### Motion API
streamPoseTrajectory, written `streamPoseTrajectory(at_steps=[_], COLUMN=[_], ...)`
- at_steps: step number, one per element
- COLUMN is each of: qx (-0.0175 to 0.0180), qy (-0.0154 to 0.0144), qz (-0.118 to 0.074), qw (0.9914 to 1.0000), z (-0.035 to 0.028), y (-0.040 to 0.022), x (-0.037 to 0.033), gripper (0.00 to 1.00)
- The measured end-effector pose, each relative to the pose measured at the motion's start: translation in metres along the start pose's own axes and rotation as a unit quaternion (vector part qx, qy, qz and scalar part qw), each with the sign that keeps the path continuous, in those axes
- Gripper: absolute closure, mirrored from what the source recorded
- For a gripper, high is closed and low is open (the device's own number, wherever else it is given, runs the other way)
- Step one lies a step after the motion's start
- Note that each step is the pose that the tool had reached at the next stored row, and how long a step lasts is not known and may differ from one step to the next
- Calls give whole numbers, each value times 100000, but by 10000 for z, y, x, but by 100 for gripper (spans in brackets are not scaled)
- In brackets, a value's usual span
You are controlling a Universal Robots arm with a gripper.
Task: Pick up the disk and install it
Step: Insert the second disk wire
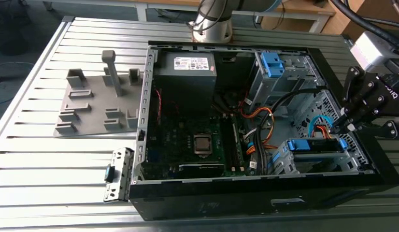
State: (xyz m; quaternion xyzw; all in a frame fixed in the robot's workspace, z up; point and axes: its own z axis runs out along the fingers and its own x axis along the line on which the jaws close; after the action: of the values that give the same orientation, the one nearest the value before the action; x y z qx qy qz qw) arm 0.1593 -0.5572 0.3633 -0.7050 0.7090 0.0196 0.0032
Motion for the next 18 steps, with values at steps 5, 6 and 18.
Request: streamPoseTrajectory(at_steps=[5, 6, 18], qx=[1, 0, -2], qy=[0, 2, -336], qz=[1, 0, -6], qw=[100000, 100000, 99999], z=[0, 0, 95], y=[0, 0, 110], x=[1, 2, 70], gripper=[84, 84, 84])
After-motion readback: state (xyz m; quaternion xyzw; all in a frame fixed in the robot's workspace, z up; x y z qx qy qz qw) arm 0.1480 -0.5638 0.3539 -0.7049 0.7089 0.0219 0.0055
